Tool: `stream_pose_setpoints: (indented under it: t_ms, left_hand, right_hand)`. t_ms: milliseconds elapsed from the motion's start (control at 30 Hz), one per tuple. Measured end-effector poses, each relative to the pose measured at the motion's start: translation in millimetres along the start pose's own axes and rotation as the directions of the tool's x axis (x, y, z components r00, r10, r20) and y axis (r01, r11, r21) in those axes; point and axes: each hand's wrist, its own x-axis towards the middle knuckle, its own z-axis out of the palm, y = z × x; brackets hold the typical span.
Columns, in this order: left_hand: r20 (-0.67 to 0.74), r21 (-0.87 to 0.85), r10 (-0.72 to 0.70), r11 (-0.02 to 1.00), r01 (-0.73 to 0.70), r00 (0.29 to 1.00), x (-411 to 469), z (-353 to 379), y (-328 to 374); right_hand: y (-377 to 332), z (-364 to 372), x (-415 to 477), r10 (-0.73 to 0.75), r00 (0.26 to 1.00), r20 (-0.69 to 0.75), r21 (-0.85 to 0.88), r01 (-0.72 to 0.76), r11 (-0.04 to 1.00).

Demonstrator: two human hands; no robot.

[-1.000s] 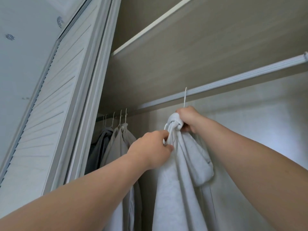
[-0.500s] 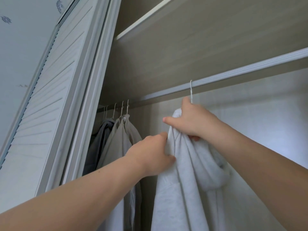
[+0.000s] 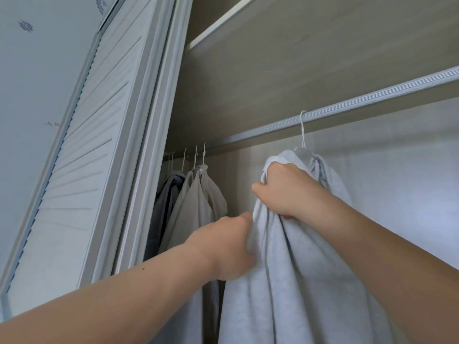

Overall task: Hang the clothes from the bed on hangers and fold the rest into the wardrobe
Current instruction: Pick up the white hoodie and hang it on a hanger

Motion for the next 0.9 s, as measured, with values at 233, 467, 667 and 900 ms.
stream_pose_setpoints:
  t_ms: [233, 467, 667, 900]
  left_hand:
    - [-0.015, 0.037, -0.068, 0.997, 0.069, 0.998, -5.7, -3.0, -27.5]
    - [-0.082, 0.046, -0.176, 0.983, 0.18, 0.981, -7.2, -6.8, -55.9]
    - [-0.083, 0.141, -0.242, 0.957, 0.252, 0.967, 0.6, 0.7, -61.6]
    - [-0.048, 0.156, -0.289, 0.944, 0.293, 0.956, 9.0, 6.5, -69.7]
  right_hand:
    - [-10.1, 33.2, 25.0, -0.041, 0.997, 0.068, 0.169, 0.029, 0.985]
    - [-34.3, 61.5, 61.9, -0.028, 0.965, 0.259, 0.266, -0.043, 0.963]
    - [-48.3, 81.5, 83.6, -0.066, 0.931, 0.36, 0.264, -0.034, 0.964]
    - [-35.8, 107.1, 99.0, -0.055, 0.907, 0.417, 0.351, -0.104, 0.931]
